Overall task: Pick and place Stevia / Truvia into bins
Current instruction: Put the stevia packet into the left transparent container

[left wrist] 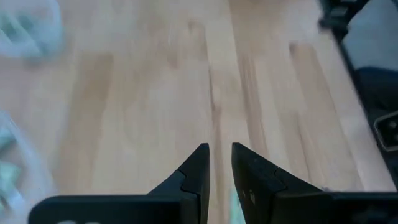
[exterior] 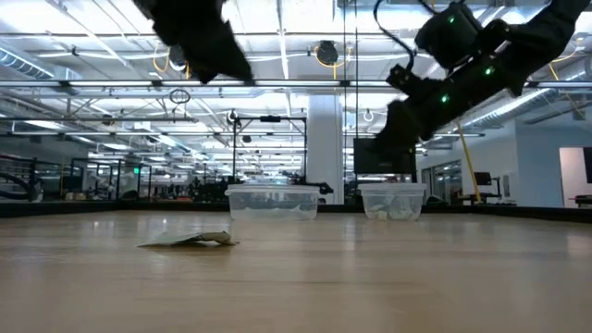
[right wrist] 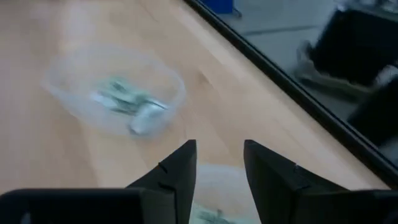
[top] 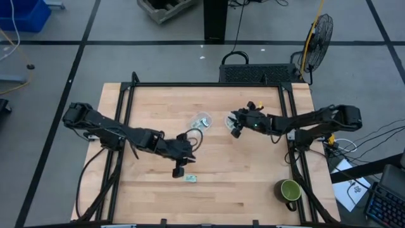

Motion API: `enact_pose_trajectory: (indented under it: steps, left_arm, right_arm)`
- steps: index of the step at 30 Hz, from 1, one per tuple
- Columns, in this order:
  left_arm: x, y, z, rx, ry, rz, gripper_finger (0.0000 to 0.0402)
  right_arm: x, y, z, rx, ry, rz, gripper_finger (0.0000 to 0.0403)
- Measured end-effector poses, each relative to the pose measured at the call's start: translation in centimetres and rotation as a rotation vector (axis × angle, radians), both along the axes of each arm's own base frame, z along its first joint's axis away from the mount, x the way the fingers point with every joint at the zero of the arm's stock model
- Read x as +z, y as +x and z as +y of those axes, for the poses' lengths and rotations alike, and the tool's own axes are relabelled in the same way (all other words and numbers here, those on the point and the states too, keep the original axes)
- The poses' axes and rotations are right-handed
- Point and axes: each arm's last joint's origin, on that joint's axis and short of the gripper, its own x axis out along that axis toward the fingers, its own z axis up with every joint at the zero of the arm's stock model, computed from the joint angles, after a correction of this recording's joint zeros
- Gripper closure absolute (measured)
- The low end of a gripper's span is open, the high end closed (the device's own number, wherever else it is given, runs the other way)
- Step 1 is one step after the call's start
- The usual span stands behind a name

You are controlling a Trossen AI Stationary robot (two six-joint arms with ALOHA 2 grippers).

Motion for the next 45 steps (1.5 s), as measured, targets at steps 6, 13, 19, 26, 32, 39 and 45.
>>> enact_pose_trajectory:
  steps: [6, 13, 19, 26, 32, 39, 45]
  left_arm:
    - [-3.9, 0.6, -2.4, 0.009, -0.034, 0.159, 0.0330]
    - [-8.2, 1.8, -4.4, -0.028, -0.163, 0.276, 0.0330]
    - [-9.1, 1.9, -4.8, 0.035, -0.191, 0.308, 0.0330]
    - [-9.8, 1.6, -5.0, 0.082, -0.205, 0.361, 0.0329]
    - [-9.8, 1.3, -4.6, 0.093, -0.179, 0.392, 0.0313]
    - [-9.8, 1.2, -4.7, 0.038, -0.112, 0.373, 0.0236]
    - [-10.0, 1.2, -5.0, -0.056, 0.061, 0.306, 0.0195]
  right_arm:
    - [1.5, 0.0, 2.2, 0.335, 0.133, -0.089, 0.0289]
    - [1.6, 0.1, 4.6, 0.599, 0.227, -0.099, 0.0300]
    - [1.6, 0.0, 6.2, 0.658, 0.242, -0.088, 0.0301]
    - [1.6, -0.1, 7.6, 0.727, 0.225, -0.085, 0.0301]
    - [1.6, -0.2, 8.3, 0.766, 0.205, -0.075, 0.0301]
    - [1.6, -0.2, 8.3, 0.782, 0.178, -0.070, 0.0301]
    - [1.6, -0.2, 8.3, 0.782, 0.177, -0.070, 0.0301]
